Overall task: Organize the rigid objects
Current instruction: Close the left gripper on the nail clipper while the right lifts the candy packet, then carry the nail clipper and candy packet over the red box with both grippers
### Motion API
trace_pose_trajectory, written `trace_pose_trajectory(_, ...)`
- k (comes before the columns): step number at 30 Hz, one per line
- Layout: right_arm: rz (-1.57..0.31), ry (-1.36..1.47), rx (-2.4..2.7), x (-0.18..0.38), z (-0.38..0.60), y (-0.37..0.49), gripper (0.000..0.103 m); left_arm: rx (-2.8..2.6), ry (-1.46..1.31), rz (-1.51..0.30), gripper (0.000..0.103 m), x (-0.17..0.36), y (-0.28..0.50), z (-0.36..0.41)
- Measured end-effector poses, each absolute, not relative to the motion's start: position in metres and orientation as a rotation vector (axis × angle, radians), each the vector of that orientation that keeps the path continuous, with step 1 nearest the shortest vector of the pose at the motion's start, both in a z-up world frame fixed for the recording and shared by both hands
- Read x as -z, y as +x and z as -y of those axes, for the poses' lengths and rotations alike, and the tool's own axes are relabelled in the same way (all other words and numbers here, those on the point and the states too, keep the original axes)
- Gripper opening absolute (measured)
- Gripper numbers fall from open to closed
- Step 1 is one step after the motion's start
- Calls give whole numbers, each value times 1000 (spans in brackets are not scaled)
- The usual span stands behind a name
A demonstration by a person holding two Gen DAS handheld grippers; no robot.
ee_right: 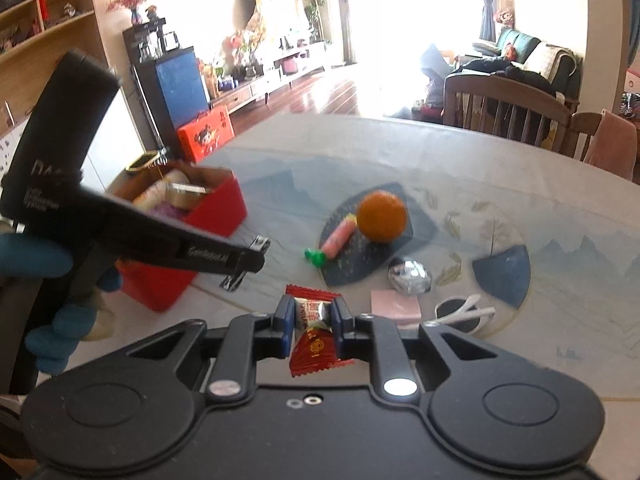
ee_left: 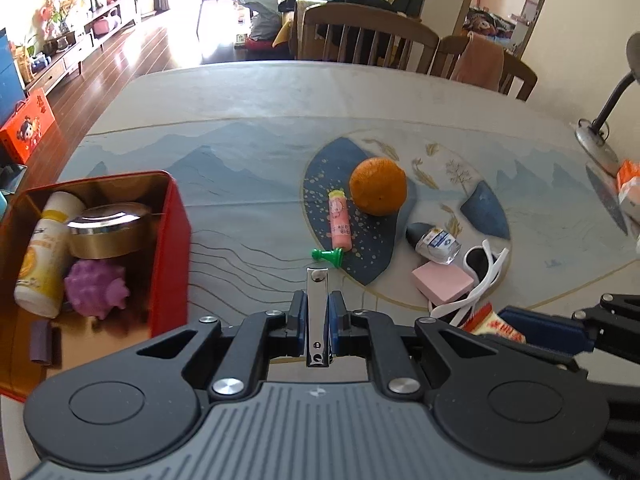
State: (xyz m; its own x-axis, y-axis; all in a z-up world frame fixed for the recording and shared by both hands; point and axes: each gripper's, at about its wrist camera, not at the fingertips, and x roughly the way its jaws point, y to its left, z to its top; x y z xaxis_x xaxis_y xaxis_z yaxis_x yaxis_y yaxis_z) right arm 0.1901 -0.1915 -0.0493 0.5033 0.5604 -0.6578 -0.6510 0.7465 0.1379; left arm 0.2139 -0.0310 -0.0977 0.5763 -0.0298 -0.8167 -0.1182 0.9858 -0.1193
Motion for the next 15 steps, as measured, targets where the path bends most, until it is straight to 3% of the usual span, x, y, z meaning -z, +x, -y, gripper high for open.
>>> trace_pose_trajectory(15,-677,-122,-782,10,136,183,18,-91,-202,-913,11,60,172,-29)
